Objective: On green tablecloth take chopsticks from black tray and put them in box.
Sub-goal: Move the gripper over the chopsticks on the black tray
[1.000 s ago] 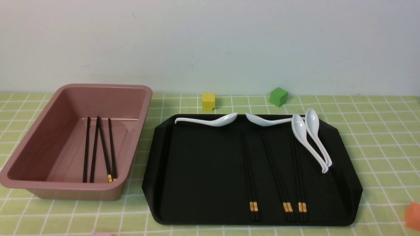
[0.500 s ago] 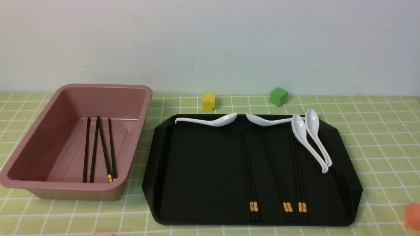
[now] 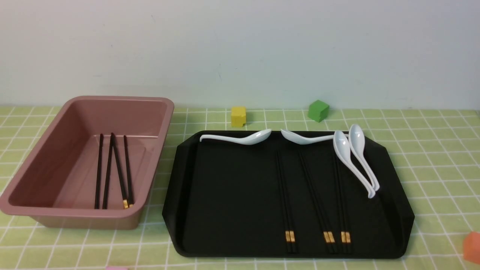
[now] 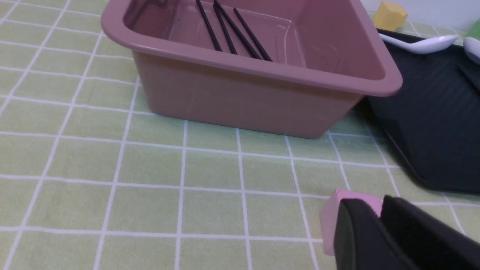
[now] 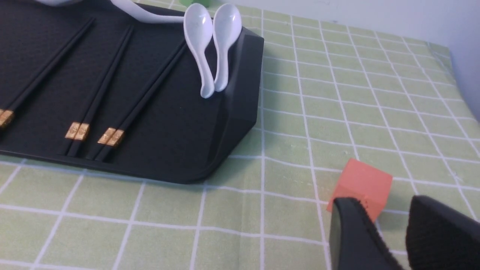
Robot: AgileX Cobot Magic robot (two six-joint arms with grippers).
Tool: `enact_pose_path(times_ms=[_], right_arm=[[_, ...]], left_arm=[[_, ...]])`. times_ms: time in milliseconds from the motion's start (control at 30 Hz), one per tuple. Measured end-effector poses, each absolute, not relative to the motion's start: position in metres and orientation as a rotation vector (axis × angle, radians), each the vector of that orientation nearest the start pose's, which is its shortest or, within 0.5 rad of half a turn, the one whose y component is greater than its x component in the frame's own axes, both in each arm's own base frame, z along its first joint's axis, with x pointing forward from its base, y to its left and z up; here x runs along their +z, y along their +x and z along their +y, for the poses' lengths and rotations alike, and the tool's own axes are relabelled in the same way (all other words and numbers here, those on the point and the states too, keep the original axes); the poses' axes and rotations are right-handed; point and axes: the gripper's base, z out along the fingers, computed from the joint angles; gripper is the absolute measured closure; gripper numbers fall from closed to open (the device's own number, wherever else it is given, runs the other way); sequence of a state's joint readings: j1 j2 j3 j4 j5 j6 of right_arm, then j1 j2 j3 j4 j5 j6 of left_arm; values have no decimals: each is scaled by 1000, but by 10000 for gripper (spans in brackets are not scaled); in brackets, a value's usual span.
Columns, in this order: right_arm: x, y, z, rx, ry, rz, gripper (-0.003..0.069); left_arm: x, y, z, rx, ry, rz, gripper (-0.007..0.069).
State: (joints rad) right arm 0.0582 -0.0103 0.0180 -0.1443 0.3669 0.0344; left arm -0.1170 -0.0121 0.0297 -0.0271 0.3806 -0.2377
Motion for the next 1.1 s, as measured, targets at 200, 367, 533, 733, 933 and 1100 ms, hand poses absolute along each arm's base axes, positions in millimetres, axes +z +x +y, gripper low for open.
enact_pose_path(times_ms=[200, 367, 533, 733, 933, 1100], right_arm=[[180, 55, 4, 203, 139, 1780, 419], [188, 55, 10, 758, 641, 1625, 419], [190, 55, 12, 931, 799, 1566, 419], [196, 56, 9, 954, 814, 1475, 419], [217, 55, -3, 970, 819, 1194, 449], [276, 51, -3, 803, 604, 1155, 628]], left_arm=[[170, 52, -7, -270, -131, 1886, 522], [170, 52, -7, -270, -131, 1886, 522], [170, 52, -7, -270, -131, 1886, 519], [170, 52, -7, -270, -131, 1886, 512], [170, 52, -7, -270, -131, 1886, 511], [170, 52, -7, -269, -131, 1887, 511]])
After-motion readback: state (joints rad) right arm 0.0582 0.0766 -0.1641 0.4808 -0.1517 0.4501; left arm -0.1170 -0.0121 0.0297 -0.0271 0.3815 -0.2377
